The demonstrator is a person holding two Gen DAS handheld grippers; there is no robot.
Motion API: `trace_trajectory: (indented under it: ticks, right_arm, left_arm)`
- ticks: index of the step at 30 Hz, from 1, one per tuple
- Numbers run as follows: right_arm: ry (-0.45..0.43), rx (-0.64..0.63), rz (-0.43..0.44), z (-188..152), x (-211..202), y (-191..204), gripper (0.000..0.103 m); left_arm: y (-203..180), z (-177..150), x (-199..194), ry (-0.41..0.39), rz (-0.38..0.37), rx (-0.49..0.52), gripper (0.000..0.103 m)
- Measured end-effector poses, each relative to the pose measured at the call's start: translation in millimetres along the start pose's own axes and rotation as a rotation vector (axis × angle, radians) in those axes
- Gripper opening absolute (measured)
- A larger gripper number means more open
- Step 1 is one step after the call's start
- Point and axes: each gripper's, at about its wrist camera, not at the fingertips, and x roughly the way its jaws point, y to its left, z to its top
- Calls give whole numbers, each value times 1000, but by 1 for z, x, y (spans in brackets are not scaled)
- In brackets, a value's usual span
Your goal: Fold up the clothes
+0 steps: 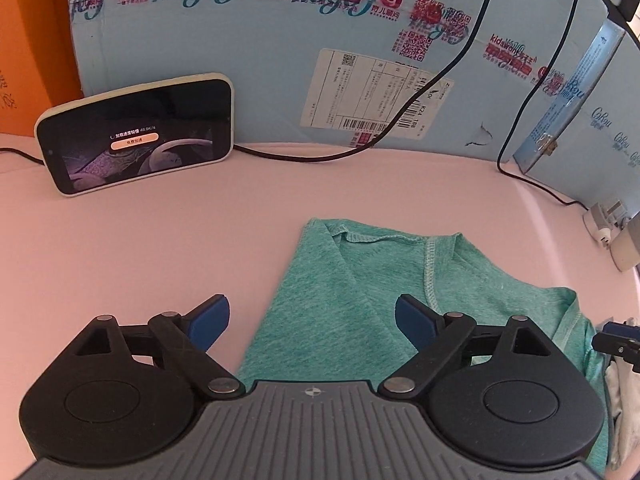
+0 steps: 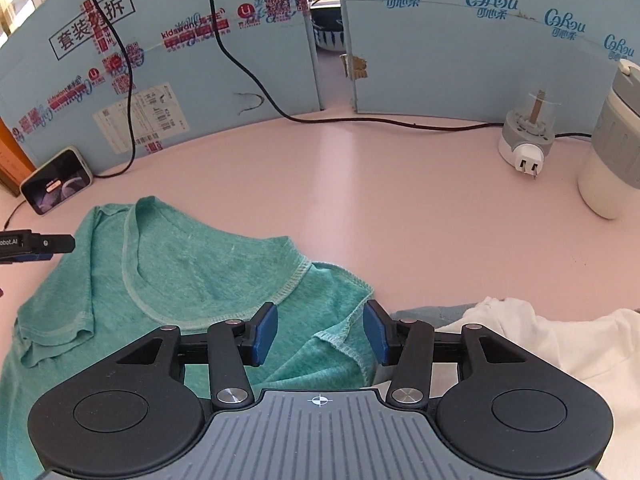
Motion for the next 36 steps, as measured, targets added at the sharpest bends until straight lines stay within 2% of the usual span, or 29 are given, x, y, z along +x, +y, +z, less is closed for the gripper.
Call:
trace_trajectory:
  ticks: [3, 7, 9, 12, 16, 19, 23, 29, 31, 32, 33, 34, 35, 36]
  right_arm:
    - [14, -32, -6, 4, 9, 3, 48]
    - [24, -67, -3, 9, 19, 9, 48]
    - [28, -81, -3, 10, 24, 11, 54]
    - [35, -93, -2, 12, 31, 14, 55]
    - [49, -95, 2, 14, 38, 14, 55]
    - [49, -101, 5, 16, 41, 15, 56]
    - [46, -108, 5, 18, 43, 16, 58]
    - [39, -133, -6, 19, 48, 21, 67]
    - [35, -134, -11, 19, 50, 23, 67]
    - [35, -134, -13, 20, 50, 23, 67]
    - [35, -138, -14, 20, 50, 24, 67]
    - [34, -138, -14, 20, 50, 24, 67]
    - [33, -139, -13, 19, 50, 24, 67]
    - [32, -140, -13, 19, 50, 24, 66]
  left_arm:
    - [0, 5, 6, 8, 19, 4, 90]
    - [-10, 12, 9, -8, 1, 34, 90]
    - [-21, 15, 9, -35, -16, 85, 90]
    - [-46, 19, 11, -84, -14, 236, 90]
    - [-84, 13, 22, -127, 55, 546, 90]
    - [-100, 8, 27, -153, 63, 688, 90]
    - [-106, 10, 32, -150, 17, 724, 90]
    - [-105, 13, 40, -125, -44, 674, 89]
    - [-105, 13, 42, -120, -57, 655, 83]
    - [-105, 13, 43, -123, -70, 649, 74]
    - [-105, 12, 42, -127, -85, 648, 59]
    - [-107, 10, 42, -130, -96, 651, 51]
    - [-109, 8, 41, -131, -104, 656, 37]
    - [-112, 6, 41, -132, -106, 661, 33]
